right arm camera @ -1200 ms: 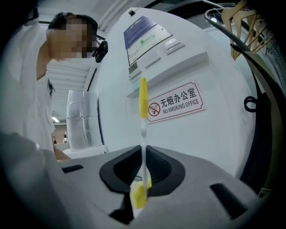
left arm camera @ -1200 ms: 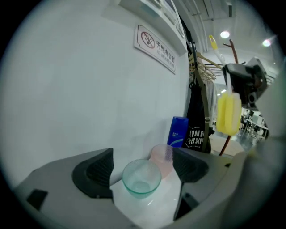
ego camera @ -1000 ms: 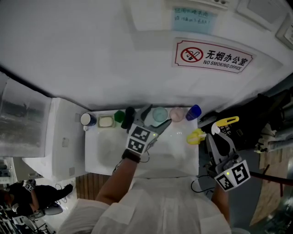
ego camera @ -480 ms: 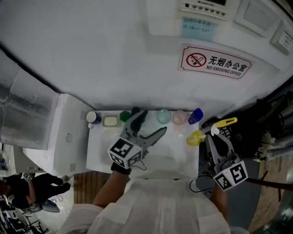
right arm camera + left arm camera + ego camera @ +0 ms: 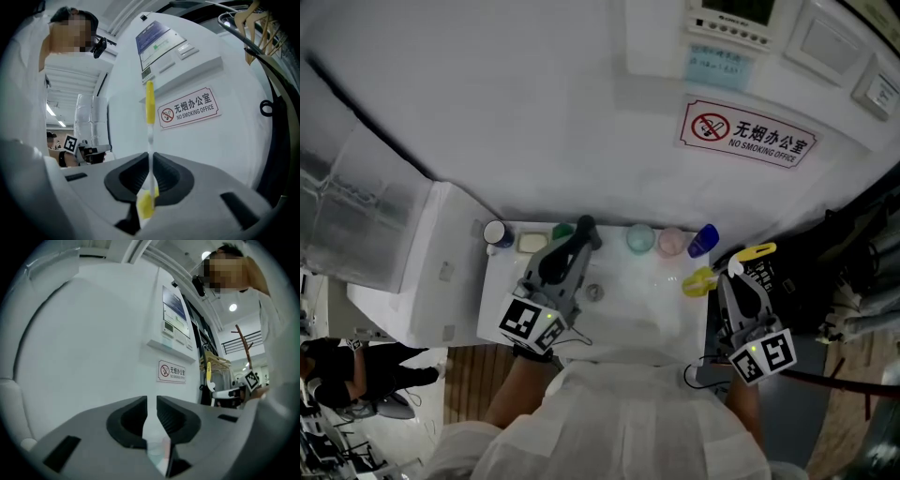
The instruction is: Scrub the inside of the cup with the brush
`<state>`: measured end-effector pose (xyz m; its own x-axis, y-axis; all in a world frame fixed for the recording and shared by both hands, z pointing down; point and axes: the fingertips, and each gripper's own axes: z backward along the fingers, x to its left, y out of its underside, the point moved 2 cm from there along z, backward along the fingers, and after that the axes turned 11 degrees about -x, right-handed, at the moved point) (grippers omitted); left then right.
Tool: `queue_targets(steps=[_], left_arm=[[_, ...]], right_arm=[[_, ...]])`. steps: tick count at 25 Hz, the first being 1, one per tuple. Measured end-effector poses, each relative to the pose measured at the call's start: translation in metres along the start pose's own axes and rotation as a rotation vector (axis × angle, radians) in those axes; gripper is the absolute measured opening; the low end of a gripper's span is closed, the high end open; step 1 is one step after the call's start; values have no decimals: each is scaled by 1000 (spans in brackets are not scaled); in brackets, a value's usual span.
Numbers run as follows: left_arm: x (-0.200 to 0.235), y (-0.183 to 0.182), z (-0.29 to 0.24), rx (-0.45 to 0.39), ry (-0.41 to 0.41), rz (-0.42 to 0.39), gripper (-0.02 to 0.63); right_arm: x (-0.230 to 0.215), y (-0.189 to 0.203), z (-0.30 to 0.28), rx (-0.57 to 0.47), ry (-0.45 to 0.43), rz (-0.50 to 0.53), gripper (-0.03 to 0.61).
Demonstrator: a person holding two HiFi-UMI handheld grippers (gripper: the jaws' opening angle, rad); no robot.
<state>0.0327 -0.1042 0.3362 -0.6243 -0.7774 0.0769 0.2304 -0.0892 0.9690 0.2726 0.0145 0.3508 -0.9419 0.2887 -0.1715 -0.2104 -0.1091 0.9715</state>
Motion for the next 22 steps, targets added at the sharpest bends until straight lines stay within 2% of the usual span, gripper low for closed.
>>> queue_targets(steps=[4,8,14,22], left_arm=[[13,-15,19,17,-85,-38,38],[24,-20,36,31,-132,-48,37],[28,-23,43,24,-149,-42,37],[19,-22,36,14,-132,-29,37]], right_arm=[[-2,7,0,25,14,31,29],[-4,5,-3,19,24,39,28],[-7,1,-7,14,21,53,29],[-10,2,-10,18,12,50,29]])
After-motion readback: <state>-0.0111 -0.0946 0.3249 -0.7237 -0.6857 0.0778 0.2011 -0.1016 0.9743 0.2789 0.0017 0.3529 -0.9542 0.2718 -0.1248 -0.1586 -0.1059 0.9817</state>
